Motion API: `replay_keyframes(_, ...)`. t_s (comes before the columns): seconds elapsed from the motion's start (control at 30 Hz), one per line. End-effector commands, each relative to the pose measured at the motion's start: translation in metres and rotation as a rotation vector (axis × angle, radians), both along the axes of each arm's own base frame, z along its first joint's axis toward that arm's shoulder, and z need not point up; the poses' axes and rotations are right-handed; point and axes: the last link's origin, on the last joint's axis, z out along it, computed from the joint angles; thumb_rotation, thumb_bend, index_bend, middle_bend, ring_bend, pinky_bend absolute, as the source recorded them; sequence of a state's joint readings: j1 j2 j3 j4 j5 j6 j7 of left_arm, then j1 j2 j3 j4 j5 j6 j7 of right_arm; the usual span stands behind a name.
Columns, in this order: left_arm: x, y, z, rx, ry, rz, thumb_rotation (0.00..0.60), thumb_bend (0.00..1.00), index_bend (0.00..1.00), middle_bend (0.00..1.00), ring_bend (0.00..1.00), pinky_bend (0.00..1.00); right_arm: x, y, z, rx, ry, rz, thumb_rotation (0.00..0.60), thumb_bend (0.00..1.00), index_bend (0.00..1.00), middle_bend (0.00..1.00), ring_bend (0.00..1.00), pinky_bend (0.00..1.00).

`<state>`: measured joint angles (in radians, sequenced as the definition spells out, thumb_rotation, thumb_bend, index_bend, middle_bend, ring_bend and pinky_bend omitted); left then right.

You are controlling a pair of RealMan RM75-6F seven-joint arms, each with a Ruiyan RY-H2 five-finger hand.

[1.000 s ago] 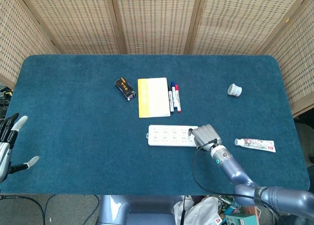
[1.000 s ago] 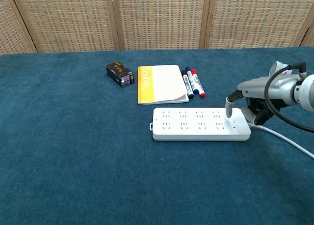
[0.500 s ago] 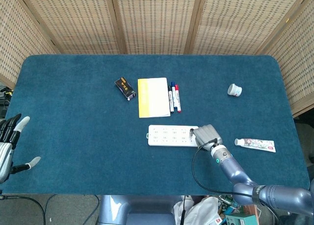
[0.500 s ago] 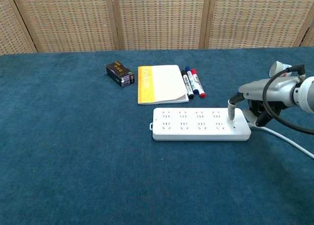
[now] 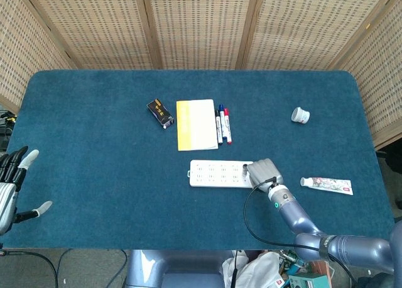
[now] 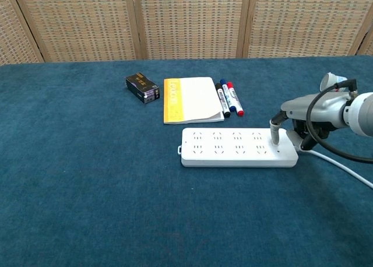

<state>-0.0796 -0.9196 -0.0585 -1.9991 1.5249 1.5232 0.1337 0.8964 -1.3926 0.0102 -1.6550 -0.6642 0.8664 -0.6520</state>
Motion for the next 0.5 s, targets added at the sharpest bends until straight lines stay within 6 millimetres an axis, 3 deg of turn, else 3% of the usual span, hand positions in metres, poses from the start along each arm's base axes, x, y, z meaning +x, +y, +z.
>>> replay_keyframes(0.03, 0.001, 0.0, 0.0, 0.0, 0.001, -0.001, 0.6, 0.0, 0.0, 0.0, 0.0, 0.0, 0.001, 0.001, -0.002, 0.001, 0.003, 0.004, 0.6, 0.76, 0.33, 0.95, 1.0, 1.0)
replay_keyframes(0.27, 0.0, -0.001, 0.0, 0.001, -0.002, 0.001, 0.6, 0.0, 0.0, 0.0, 0.0, 0.0, 0.007, -0.002, 0.002, -0.037, -0.009, 0.023, 0.6, 0.76, 0.33, 0.95, 1.0, 1.0)
replay_keyframes(0.5, 0.0, -0.001, 0.001, 0.0, -0.004, 0.0, 0.6, 0.0, 0.0, 0.0, 0.0, 0.0, 0.027, 0.001, 0.032, -0.095, -0.078, 0.059, 0.6, 0.76, 0.33, 0.95, 1.0, 1.0)
